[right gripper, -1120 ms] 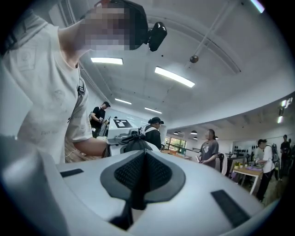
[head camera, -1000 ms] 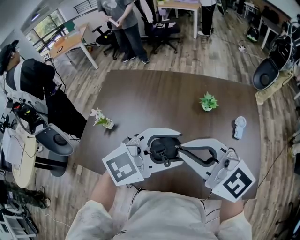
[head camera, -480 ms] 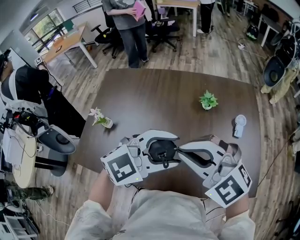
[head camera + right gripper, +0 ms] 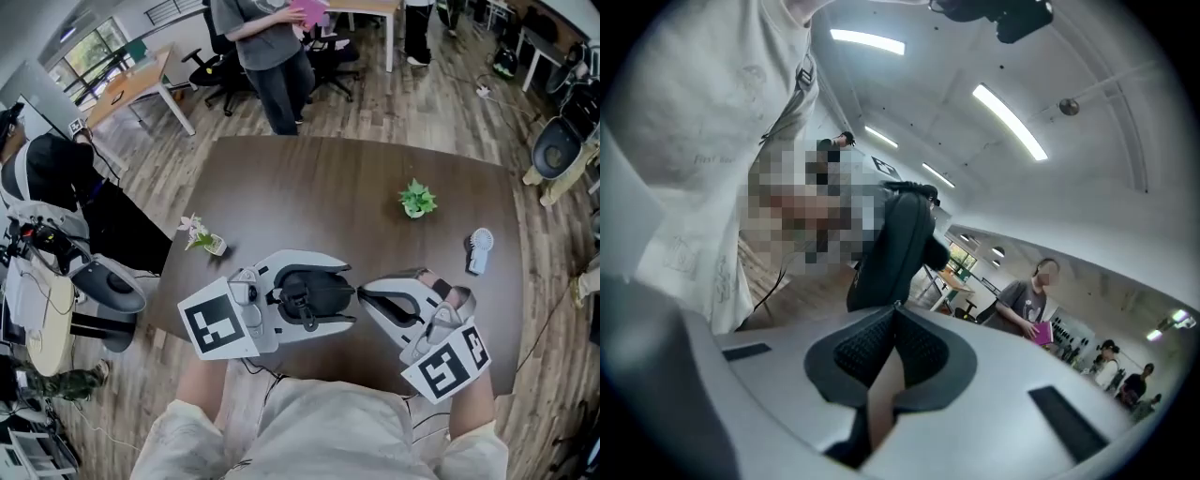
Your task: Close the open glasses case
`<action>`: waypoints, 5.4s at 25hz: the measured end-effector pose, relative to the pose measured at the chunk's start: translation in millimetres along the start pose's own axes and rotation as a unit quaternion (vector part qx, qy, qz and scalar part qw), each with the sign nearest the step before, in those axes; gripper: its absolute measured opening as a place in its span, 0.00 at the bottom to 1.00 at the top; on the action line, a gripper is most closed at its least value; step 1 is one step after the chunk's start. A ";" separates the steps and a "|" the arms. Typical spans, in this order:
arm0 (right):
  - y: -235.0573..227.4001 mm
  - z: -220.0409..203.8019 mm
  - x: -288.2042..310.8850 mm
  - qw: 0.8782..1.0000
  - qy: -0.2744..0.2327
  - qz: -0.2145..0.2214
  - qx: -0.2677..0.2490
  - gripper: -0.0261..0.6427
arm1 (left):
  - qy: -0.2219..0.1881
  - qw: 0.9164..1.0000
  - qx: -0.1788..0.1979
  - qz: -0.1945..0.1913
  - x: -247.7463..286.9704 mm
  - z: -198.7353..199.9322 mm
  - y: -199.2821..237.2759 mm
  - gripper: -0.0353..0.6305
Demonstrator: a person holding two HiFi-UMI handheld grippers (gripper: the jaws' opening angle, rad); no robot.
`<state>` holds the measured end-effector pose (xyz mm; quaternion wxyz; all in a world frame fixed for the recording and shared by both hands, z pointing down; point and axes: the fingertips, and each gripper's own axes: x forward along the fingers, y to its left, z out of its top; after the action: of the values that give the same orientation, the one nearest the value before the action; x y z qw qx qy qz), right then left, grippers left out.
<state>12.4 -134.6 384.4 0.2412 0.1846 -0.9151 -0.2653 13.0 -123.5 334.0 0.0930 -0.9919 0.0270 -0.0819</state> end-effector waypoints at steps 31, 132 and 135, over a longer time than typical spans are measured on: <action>-38.6 -28.8 -22.3 0.991 0.038 -0.124 -0.010 0.04 | 0.131 0.987 0.053 0.072 6.5 -53.7 25.8 0.60; -58.9 -50.7 -32.3 0.945 -0.103 -0.234 0.203 0.10 | 0.015 0.966 -0.052 0.251 0.3 -74.6 66.7 0.46; -69.1 -67.0 -47.9 0.934 -0.090 -0.274 0.210 0.10 | -0.015 0.947 -0.077 0.310 -12.2 -75.1 78.9 0.46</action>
<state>102.1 -193.5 378.0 0.0320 0.4501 -0.8816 -0.1386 -14.6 -213.6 390.0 0.0372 -0.9399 0.3380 -0.0319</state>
